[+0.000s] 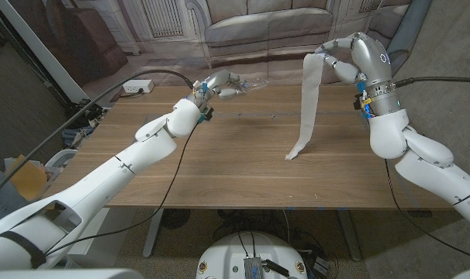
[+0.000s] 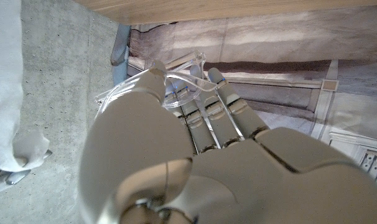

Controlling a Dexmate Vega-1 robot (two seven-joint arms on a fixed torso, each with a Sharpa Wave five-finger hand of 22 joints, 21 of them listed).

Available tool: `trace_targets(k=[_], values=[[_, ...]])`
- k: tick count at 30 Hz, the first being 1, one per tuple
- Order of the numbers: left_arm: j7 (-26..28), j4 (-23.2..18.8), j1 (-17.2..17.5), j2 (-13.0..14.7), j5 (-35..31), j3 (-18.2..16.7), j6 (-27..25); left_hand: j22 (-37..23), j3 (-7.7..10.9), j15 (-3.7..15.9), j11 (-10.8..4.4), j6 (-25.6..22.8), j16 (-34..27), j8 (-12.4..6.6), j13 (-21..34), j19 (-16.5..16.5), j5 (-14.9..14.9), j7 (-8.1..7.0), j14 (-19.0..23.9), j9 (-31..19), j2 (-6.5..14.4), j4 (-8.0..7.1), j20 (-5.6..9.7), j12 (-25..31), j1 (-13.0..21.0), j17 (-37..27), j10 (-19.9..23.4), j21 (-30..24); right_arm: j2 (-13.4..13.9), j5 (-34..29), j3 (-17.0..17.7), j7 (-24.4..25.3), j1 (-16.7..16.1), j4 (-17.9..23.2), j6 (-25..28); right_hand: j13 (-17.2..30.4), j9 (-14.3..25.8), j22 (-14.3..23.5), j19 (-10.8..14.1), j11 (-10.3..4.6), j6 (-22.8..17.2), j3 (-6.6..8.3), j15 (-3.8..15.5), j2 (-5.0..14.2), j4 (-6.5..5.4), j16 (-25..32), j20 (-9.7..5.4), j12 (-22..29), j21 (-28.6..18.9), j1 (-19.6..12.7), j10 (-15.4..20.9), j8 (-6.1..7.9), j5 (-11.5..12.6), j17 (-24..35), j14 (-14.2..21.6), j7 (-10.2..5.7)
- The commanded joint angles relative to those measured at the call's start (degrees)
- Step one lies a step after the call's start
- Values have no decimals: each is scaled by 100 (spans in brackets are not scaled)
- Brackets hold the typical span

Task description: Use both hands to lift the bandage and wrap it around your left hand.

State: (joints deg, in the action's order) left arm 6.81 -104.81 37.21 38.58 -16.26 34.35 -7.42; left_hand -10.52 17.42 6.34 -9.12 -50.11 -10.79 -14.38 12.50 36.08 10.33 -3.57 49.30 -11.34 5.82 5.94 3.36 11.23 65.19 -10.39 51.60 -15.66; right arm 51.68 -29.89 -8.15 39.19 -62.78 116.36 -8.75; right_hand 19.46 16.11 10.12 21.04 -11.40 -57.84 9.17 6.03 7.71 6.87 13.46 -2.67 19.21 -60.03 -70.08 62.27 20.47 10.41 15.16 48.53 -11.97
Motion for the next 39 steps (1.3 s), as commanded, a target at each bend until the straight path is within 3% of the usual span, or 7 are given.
trace_targets(k=[1, 3, 4, 8, 17, 29, 39], values=[[-158, 188, -368, -141, -185, 258, -135, -32, 52, 442, 33, 17, 9, 29, 5, -8, 15, 28, -47, -24, 15, 7, 301, -12, -32, -16, -1, 22, 37, 162, 134, -244, 276, 327, -564, 29, 10, 10, 6, 3, -56, -27, 727, -14, 6, -26, -851, -37, -32, 5, 74, -29, -3, 14, 62, -23], [-199, 211, -421, -161, -207, 299, -168, -32, 57, 431, 31, 17, 7, 31, 3, -12, 15, 29, -53, -24, 16, 9, 302, -17, -32, -16, -18, 24, 21, 114, 147, -423, 339, 512, -359, 30, 24, 10, 4, 6, -57, -30, 728, -12, 2, -26, -849, -43, -30, 10, 75, -22, -3, 14, 65, -22], [-245, 244, -475, -187, -226, 341, -199, -32, 59, 426, 37, 21, 10, 33, 3, -18, 15, 28, -64, -24, 17, 9, 302, -19, -33, -16, -24, 27, 32, 70, 184, -789, 388, 819, 107, 30, 32, 7, 1, 10, -55, -31, 730, -15, 1, -47, -846, -51, -24, 14, 80, -20, -3, 4, 29, -23], [-314, 322, -566, -236, -233, 419, -199, -33, 63, 413, 47, 37, 13, 43, 0, -51, 14, 27, -90, -22, 14, 11, 301, -22, -37, -17, -43, 42, 33, 101, 122, -1238, 710, 1001, 390, 42, 41, 2, -16, -5, -34, -34, 721, -6, -15, -61, -841, -89, 18, 41, 59, -31, -1, -5, -21, -27], [-442, 415, -683, -262, -291, 594, -193, -33, 72, 392, 77, 76, 13, 68, -5, -88, 13, 56, -125, -19, 14, 13, 294, -29, -45, -17, -87, 60, -82, 330, -234, -1732, 1531, 885, 269, 61, 28, 4, 12, -13, -43, -31, 720, -4, -10, -49, -838, -110, 56, 50, 90, -51, -3, -7, -19, -29], [-398, -74, -562, -48, -746, 720, -627, -34, 81, 386, 87, 111, 27, 98, -15, -220, 10, 82, -237, -12, -6, 20, 302, -29, -66, -16, -143, 117, -432, 524, -814, -2306, 2676, 459, 254, 73, 36, 6, 38, -8, -55, -26, 723, -4, -5, -43, -841, -138, 90, 56, 98, -58, -2, -9, -2, -29], [-439, -3, -462, -49, -632, 753, -657, -34, 87, 384, 73, 126, 20, 111, -19, -233, 10, 69, -259, -10, -9, 22, 306, -27, -75, -16, -162, 124, -573, 477, -996, -2585, 3220, 309, 410, 89, 47, 9, 58, -25, -58, -32, 720, -8, 4, -43, -836, -157, 113, 46, 96, -73, -2, -10, 7, -27]])
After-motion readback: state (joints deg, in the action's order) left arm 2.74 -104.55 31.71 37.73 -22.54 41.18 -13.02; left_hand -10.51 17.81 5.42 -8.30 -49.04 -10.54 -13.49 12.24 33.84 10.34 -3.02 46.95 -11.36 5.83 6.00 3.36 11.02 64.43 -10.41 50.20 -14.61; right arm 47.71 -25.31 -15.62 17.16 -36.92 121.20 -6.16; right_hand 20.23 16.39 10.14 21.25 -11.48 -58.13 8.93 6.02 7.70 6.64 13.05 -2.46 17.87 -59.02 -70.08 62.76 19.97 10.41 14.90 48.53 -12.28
